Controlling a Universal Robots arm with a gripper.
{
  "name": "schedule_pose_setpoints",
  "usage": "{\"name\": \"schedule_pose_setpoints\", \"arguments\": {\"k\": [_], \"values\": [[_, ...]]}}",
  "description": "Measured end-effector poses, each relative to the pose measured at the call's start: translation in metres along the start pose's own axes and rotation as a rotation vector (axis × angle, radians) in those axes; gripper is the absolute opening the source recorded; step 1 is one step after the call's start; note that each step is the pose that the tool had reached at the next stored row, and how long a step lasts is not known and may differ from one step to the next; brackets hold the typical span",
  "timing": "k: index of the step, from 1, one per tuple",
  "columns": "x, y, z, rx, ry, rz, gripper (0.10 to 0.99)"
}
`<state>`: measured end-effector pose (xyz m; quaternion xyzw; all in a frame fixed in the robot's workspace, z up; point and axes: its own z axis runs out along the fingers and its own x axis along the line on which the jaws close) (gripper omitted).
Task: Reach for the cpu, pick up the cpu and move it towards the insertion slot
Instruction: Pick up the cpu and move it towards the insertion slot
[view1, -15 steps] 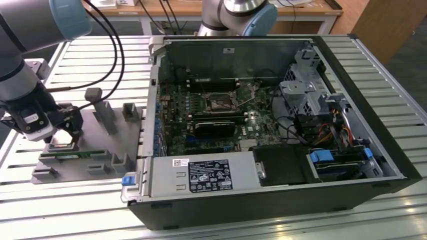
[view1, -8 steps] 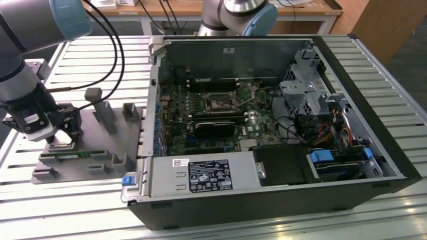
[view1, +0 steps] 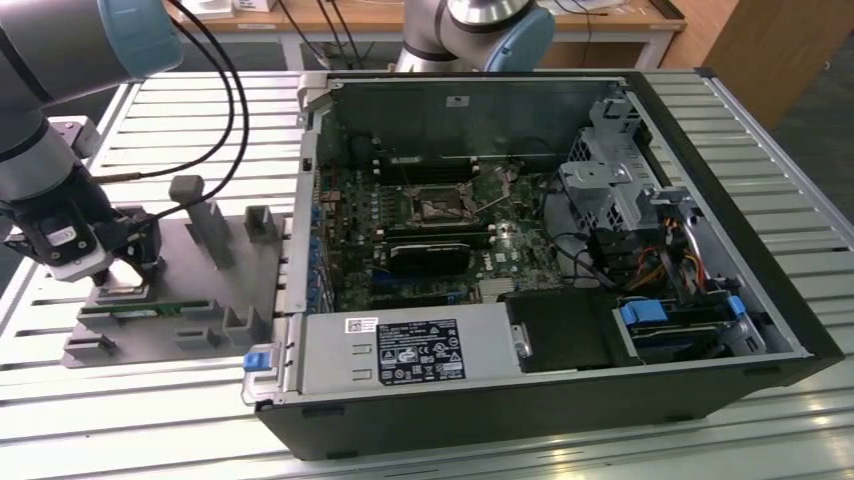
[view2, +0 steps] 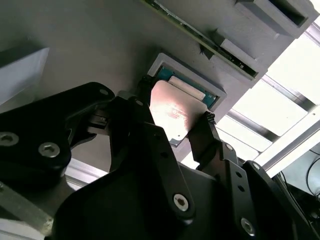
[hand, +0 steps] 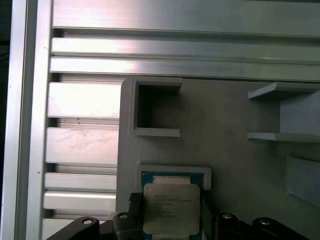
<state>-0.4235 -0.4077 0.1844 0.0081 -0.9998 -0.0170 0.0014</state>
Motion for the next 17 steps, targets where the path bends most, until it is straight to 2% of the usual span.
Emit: {"name": "schedule_pose_setpoints", "arguments": {"k": [6,13,17], "values": [[0.0,0.0005,-0.0135,0.0,0.0,0.0,0.545],[0.0001,0.0011,-0.0337,0.0,0.0001,0.0,0.545],[0.0001,0.0013,-0.0376,0.0,0.0001,0.0,0.545]]}}
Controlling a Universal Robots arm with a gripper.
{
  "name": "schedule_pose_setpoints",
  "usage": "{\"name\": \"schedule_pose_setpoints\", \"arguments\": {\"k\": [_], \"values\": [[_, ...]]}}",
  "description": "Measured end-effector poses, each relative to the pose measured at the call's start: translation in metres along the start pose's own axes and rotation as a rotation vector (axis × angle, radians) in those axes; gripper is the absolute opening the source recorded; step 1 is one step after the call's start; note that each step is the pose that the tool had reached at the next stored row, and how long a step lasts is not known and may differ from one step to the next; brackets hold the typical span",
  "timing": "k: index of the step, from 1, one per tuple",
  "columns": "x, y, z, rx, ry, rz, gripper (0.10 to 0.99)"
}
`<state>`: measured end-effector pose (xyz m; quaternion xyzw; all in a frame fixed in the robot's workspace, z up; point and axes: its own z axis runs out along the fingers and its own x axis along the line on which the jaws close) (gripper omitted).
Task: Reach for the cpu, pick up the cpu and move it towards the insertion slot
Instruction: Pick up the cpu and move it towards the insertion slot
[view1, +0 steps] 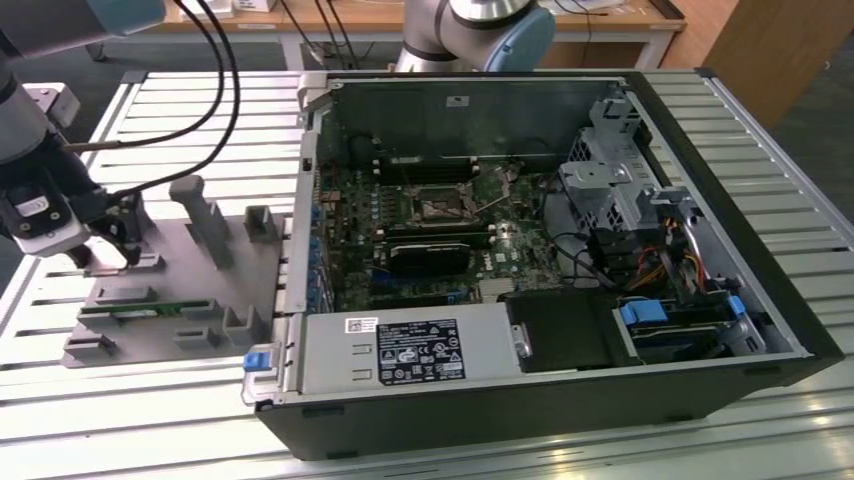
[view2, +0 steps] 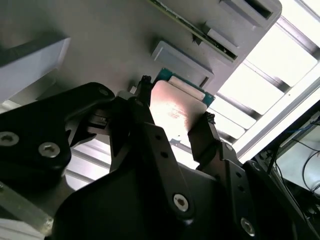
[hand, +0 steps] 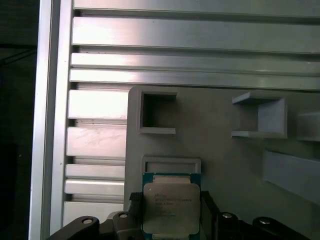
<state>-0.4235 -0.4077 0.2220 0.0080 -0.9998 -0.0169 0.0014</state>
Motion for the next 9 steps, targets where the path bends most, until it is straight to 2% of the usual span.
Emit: {"name": "schedule_pose_setpoints", "arguments": {"k": [9], "values": [[0.0003,0.0002,-0.0083,-0.001,-0.0001,0.0,0.545]]}}
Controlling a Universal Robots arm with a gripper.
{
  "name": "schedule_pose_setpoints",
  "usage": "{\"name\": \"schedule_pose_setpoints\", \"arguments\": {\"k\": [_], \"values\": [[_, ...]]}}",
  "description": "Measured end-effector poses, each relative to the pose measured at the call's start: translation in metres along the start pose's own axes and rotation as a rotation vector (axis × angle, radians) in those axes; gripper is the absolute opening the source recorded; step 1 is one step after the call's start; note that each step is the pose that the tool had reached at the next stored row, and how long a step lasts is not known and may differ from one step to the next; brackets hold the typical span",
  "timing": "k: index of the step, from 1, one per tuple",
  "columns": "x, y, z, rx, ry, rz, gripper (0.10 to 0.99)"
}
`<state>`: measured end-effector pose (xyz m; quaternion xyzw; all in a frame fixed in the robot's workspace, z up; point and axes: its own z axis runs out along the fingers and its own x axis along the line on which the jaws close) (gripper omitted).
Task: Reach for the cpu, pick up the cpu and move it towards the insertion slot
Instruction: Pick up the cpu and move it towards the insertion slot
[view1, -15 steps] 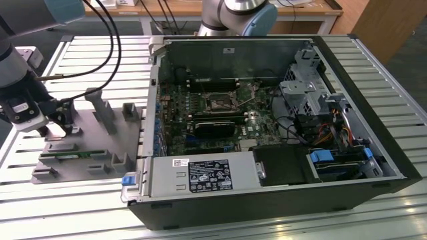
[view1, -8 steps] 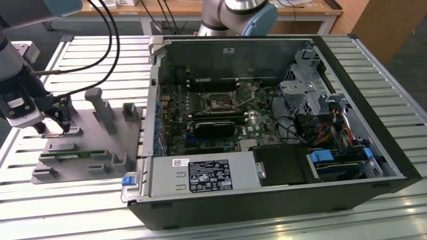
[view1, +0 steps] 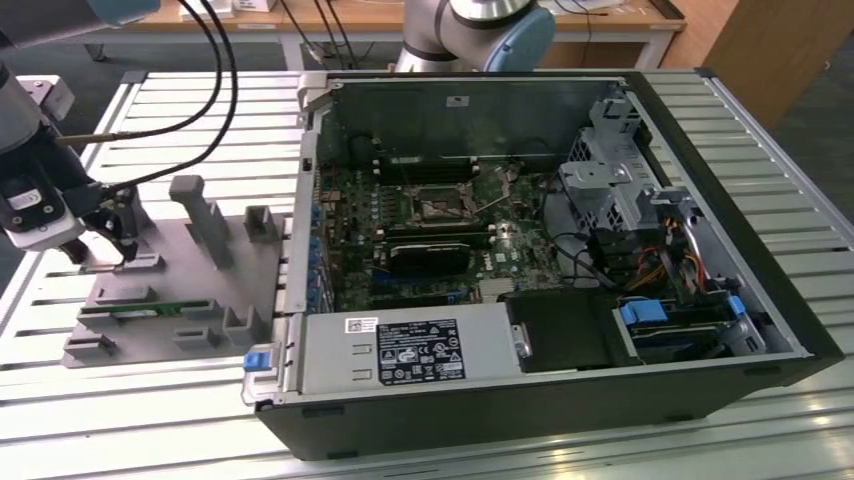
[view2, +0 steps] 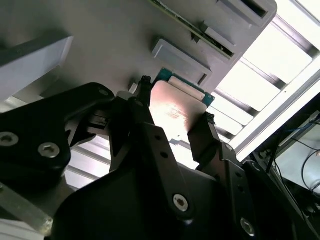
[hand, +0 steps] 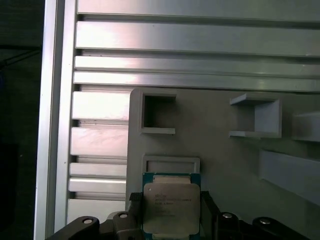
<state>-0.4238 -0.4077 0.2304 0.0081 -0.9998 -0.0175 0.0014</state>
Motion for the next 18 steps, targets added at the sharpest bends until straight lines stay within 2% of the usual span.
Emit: {"name": "schedule_pose_setpoints", "arguments": {"k": [9,18], "values": [[0.0001,0.0004,-0.0098,-0.001,0.0,0.0,0.545],[0.0001,0.0005,-0.0137,-0.004,-0.0001,0.0,0.545]]}}
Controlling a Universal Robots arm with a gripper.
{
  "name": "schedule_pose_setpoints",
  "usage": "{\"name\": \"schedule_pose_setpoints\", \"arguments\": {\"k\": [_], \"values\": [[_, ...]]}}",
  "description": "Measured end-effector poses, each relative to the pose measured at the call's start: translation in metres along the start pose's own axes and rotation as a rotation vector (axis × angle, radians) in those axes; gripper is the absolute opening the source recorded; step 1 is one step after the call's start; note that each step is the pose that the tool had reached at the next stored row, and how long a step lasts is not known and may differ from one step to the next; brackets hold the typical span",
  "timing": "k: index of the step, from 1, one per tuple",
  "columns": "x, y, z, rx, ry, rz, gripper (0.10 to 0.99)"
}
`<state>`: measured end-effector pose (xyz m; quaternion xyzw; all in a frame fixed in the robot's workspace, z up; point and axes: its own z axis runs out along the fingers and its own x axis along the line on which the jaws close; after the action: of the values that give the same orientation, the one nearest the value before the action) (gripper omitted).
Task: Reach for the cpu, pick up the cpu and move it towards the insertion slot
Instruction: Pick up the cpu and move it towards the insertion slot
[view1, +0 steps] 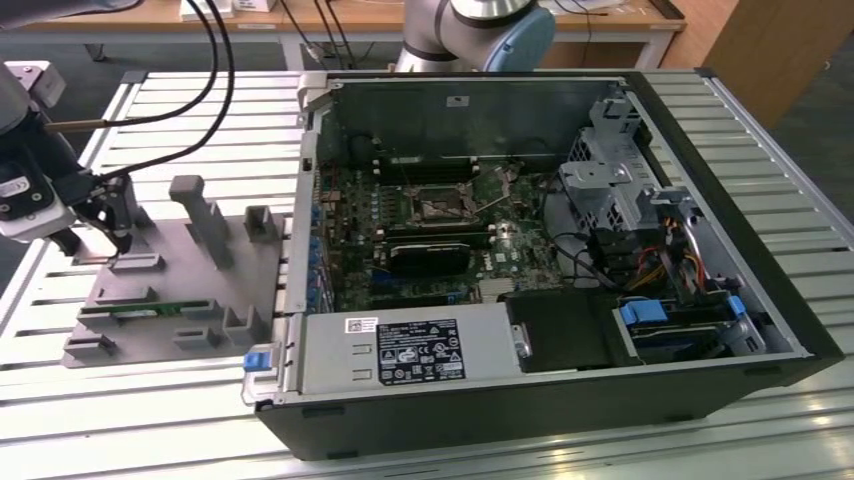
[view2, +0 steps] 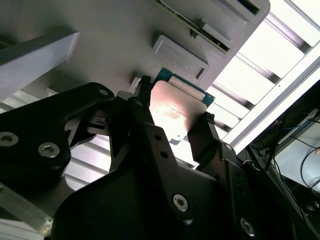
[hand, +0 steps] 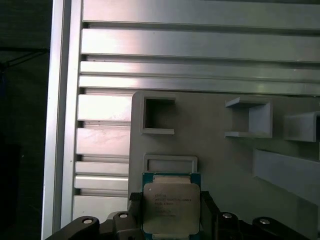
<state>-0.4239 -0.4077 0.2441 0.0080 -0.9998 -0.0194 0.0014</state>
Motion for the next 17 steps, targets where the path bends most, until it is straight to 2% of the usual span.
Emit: {"name": "schedule_pose_setpoints", "arguments": {"k": [17], "values": [[0.0,0.0002,-0.005,0.0,0.0001,0.0,0.545]]}}
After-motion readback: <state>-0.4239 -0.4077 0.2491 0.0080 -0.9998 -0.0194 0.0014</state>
